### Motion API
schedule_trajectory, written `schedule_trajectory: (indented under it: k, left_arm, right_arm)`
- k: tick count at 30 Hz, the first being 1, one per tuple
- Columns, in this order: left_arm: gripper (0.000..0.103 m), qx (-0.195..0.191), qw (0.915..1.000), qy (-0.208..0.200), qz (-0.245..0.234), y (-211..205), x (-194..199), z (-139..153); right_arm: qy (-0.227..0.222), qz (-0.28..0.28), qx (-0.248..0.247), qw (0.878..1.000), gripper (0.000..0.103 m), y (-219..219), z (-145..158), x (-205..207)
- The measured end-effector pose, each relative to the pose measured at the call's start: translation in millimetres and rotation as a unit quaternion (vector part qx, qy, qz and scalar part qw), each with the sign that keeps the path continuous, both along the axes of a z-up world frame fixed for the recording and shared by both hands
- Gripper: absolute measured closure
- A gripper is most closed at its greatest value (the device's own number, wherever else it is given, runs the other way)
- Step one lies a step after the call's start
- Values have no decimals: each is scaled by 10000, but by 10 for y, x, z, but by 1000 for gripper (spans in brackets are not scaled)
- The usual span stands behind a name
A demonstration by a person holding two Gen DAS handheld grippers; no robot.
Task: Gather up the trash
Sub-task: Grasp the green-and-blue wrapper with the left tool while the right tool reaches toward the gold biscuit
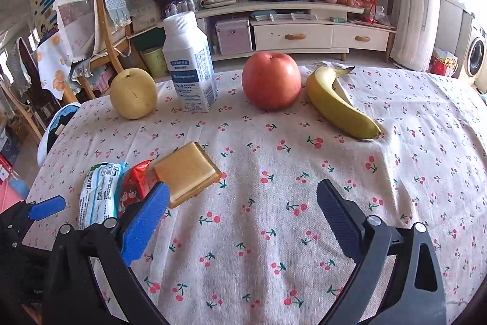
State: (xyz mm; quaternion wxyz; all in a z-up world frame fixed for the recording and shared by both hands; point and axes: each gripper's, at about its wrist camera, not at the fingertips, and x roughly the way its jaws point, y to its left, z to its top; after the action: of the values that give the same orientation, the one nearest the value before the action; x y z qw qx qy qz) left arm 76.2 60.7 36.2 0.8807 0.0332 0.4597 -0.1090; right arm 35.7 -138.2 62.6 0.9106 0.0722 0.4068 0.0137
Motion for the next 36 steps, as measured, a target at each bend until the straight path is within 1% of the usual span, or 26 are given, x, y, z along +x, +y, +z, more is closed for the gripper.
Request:
schedule_trajectory:
  k: [3, 5, 6, 8, 11, 13, 15, 16, 18, 20, 23, 26, 28, 30, 31, 33, 34, 35, 36]
  left_arm:
    - [4, 206, 9997, 31, 98, -28, 73, -73]
    - [4, 268, 9994, 122, 204, 18, 117, -134]
    - [4, 235, 9991, 194, 292, 63, 145, -157]
    - [4, 33, 9986, 330, 420, 176, 194, -177]
    - [4, 133, 9964, 401, 740, 353, 243, -207]
    - [4, 176, 9951, 407, 880, 451, 257, -202]
    - [4, 239, 9937, 381, 1026, 532, 268, -193]
    - [4, 212, 9935, 386, 1052, 560, 274, -191]
    - [4, 116, 9945, 388, 963, 571, 291, -193]
    - [4, 93, 9969, 244, 743, 528, 300, -171]
    - [4, 15, 9992, 154, 379, 463, 346, -172]
    - [4, -246, 9992, 172, 257, 476, 369, -197]
    - [4, -406, 9989, 128, 173, 494, 383, -185]
    - [5, -454, 9988, 123, 163, 504, 394, -187]
    - [6, -458, 9987, 122, 162, 501, 393, -187]
    - [7, -421, 9990, 117, 124, 478, 392, -188]
    - [10, -384, 9991, 109, 106, 466, 392, -187]
    - [14, -318, 9994, 95, 104, 453, 393, -187]
    - [17, -215, 9997, 76, 110, 437, 390, -184]
  right_arm:
    - [49, 77, -26, 10000, 7, 28, -56, 112]
    - [46, 138, -68, 9999, 7, 64, -77, 173]
    - [42, 174, -100, 9998, 7, 82, -83, 199]
    - [42, 260, -151, 9995, 7, 124, -97, 241]
    - [92, 414, -193, 9989, 7, 185, -159, 294]
    - [163, 513, -284, 9981, 7, 238, -215, 327]
    - [224, 660, -281, 9972, 7, 301, -264, 363]
    - [247, 744, -266, 9966, 7, 333, -282, 380]
    - [262, 892, -350, 9951, 7, 405, -296, 424]
    - [252, 1073, -499, 9927, 7, 494, -311, 470]
    - [387, 1233, -447, 9906, 7, 552, -361, 539]
    - [545, 1315, -373, 9891, 7, 564, -408, 591]
    - [545, 1335, -402, 9887, 6, 584, -408, 592]
    - [542, 1360, -437, 9883, 7, 608, -414, 591]
    - [532, 1381, -435, 9880, 8, 612, -411, 587]
    - [478, 1378, -562, 9877, 18, 643, -399, 573]
    - [453, 1408, -636, 9870, 26, 664, -395, 562]
    - [428, 1477, -620, 9862, 32, 683, -391, 552]
    - [414, 1512, -635, 9856, 34, 695, -388, 542]
